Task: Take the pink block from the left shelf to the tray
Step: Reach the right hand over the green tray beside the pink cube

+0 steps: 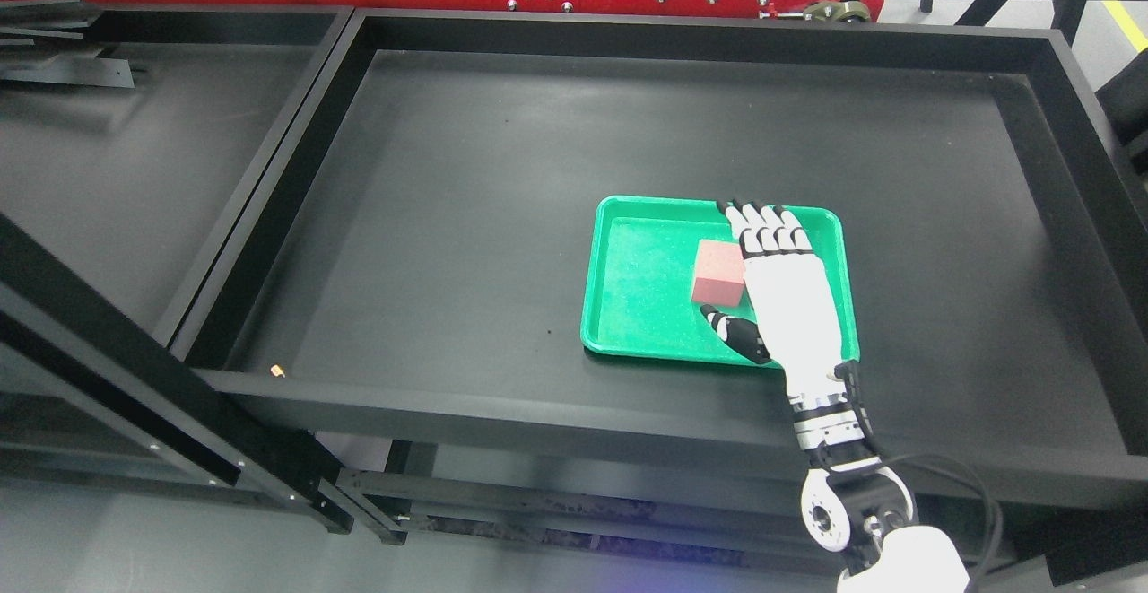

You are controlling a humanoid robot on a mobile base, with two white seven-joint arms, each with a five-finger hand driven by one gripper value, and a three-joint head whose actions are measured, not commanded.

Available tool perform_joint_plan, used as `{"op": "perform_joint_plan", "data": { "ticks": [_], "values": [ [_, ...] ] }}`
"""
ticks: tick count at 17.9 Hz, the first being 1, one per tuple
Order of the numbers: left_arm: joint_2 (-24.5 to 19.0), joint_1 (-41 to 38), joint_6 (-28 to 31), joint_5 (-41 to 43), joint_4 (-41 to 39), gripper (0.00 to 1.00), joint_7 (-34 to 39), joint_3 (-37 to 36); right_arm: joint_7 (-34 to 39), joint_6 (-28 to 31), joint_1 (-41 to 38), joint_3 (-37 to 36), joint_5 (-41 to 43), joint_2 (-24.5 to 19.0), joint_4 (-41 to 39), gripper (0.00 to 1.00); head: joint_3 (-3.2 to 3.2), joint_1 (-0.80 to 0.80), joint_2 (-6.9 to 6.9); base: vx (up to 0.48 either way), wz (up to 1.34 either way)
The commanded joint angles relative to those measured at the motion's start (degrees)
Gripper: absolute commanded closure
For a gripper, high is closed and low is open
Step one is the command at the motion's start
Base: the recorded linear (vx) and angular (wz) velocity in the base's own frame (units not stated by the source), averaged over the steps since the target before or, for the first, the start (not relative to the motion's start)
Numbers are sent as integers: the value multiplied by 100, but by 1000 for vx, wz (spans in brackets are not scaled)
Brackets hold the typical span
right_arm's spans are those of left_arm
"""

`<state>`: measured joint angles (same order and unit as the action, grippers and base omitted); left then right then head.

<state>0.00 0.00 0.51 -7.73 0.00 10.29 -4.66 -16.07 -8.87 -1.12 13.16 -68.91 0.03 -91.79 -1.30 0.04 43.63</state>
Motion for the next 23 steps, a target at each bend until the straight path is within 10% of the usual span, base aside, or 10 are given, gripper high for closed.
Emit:
{"op": "perform_joint_plan", "data": {
  "ticks": [1,23],
  "values": [
    [-100,167,2,0,-100,0,-1,0,938,-10,16,196,18,97,275,3,0,0,0,137,20],
    [-100,167,2,0,-100,0,-1,0,2327,34,1105,-41,9,97,1744,3,0,0,0,76,-66]
  ]
}}
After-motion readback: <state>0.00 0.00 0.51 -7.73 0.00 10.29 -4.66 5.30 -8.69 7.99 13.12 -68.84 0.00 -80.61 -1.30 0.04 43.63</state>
